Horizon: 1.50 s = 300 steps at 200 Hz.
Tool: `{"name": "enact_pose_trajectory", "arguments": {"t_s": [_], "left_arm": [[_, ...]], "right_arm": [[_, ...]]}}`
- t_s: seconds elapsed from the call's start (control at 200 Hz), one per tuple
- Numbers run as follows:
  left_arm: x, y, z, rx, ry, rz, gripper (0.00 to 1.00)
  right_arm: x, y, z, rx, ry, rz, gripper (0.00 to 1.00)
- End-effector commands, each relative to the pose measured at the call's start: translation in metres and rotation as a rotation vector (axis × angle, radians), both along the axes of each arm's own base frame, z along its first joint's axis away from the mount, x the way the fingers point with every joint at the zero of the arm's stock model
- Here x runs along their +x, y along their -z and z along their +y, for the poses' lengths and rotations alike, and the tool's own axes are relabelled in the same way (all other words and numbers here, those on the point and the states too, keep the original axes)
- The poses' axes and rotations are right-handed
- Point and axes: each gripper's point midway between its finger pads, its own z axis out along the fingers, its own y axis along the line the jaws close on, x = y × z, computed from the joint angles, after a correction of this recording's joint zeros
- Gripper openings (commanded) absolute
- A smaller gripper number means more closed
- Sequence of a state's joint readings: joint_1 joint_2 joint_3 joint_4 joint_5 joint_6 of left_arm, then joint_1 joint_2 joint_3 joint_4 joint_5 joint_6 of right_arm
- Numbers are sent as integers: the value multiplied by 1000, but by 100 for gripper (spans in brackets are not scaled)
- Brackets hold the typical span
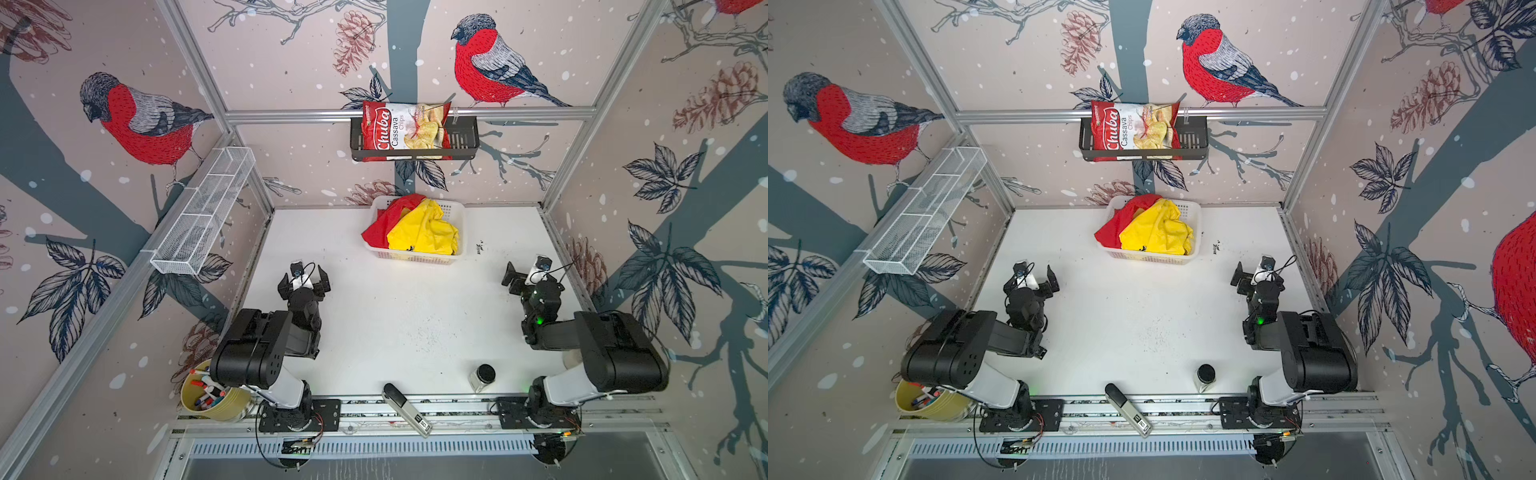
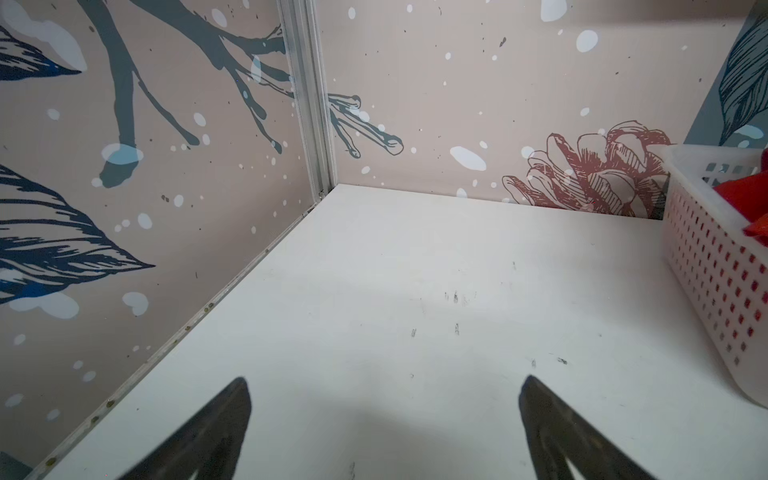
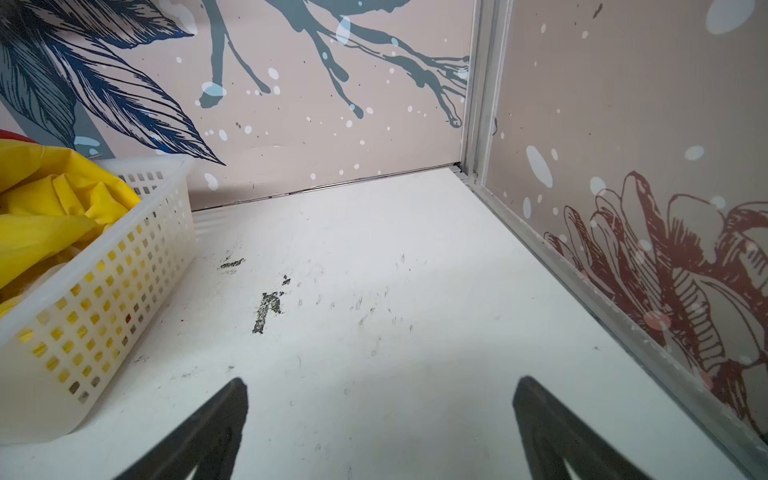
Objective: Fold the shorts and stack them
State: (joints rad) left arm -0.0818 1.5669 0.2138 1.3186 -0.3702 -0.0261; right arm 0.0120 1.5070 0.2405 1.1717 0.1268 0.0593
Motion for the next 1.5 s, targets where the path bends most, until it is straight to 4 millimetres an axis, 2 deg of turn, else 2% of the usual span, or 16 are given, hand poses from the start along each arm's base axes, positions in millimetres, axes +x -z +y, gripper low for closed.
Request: {"name": "enact_pose_trajectory", "arguments": {"t_s": [0.0,0.53,0.58,0.63,0.71,0.785,0.85,0.94,1.046,1.106,1.146,1.186,1.251,1.366,1.496], "left_arm": [[2,-10,1,5,-6,-39,99],[1,-10,1,3,-7,-41,99],[1,-17,2,16,-43,-47,99],[4,-28,-1,39,-47,-43,99],[10,-48,3,64,-131,-6,99],[16,-71,11,2,-210,-3,99],[17,-86,21,-111,-316,11,99],[15,-101,28,-258,-428,65,99],[11,-111,26,-392,-455,83,98],[20,-114,10,-459,-346,96,96],[28,-114,-8,-500,-233,99,81],[35,-112,-25,-533,-121,99,76],[42,-101,-52,-627,3,124,75],[51,-75,-79,-698,59,197,72],[69,-51,-102,-687,90,279,69]], "right_arm": [[0,-6,1,11,1,-23,100],[0,-6,-1,11,16,-26,99],[0,-17,-13,18,95,-63,100],[8,-15,-22,29,157,30,100],[25,-36,-29,37,205,63,100],[26,-60,-35,95,273,6,100],[26,-72,-33,140,322,3,100],[34,-80,-8,125,275,56,100],[55,-73,34,74,162,197,100],[69,-62,65,69,51,290,99],[76,-54,88,91,-39,343,99],[82,-48,104,117,-84,384,99],[91,-38,122,157,-123,442,100],[110,-22,147,233,-180,515,97],[131,2,166,275,-223,592,84]]}}
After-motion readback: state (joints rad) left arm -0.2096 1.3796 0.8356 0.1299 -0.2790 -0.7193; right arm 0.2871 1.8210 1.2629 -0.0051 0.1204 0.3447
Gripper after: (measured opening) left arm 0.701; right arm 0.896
